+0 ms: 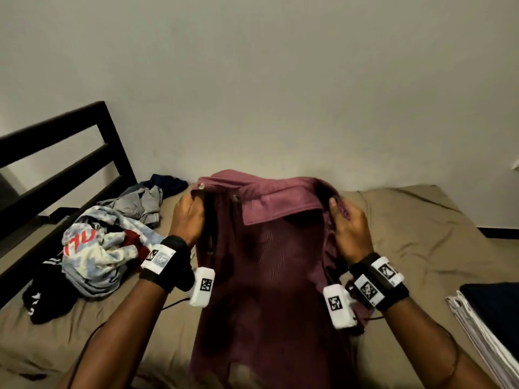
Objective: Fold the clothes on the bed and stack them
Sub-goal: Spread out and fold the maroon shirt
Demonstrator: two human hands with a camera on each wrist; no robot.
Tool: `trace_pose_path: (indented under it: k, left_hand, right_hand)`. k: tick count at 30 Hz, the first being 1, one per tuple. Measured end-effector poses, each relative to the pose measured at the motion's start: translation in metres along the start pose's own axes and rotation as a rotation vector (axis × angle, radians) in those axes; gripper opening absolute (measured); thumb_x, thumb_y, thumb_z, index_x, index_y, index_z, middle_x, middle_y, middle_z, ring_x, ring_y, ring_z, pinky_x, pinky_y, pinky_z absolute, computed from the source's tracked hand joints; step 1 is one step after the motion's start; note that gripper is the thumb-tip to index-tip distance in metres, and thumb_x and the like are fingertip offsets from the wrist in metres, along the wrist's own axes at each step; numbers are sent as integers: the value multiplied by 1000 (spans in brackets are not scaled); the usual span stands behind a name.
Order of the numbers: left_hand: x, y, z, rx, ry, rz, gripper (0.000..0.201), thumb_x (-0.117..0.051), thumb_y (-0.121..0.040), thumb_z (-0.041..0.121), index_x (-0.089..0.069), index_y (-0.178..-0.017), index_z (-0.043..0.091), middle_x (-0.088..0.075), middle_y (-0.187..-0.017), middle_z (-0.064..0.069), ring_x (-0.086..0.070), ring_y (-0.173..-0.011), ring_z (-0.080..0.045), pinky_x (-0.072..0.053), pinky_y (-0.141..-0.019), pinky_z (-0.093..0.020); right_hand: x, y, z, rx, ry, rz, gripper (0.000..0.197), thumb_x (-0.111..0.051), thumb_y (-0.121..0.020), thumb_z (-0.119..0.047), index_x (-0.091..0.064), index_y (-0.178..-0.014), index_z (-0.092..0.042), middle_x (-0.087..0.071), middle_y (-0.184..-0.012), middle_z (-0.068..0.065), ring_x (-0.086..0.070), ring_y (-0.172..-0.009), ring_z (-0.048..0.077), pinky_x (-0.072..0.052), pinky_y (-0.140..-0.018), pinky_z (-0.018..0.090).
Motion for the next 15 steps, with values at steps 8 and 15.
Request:
trace_pose_path:
  k: [8,15]
  left_hand:
    - [-33,57,12,-200,-79,-446,107,-92,-71,29,-26,-155,39,-57,-140,2,-68,-110,-15,-59,-90,-37]
    - [-98,116,-40,-20,113,-645,52,-90,-74,38,-67,-121,31,-76,-107,7,-72,-94,-11,-59,-82,-39]
  right_hand:
    - [-11,12,-15,-151,-468,-201,25,-59,-96,1,-57,-120,-7,-70,-115,6,-64,-108,21,-51,-94,39]
    - [-34,93,48,-342,-282,-329,28,-77,-87,-25,-71,-107,-7,-74,-105,16,-70,-100,35,-57,-91,49]
Point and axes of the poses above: each hand's wrist, its own y-axis away from the middle knuckle, its own x-axis out of the back of the hand, z = x × y, the point moved 2 cm from there along -y, towards the middle knuckle
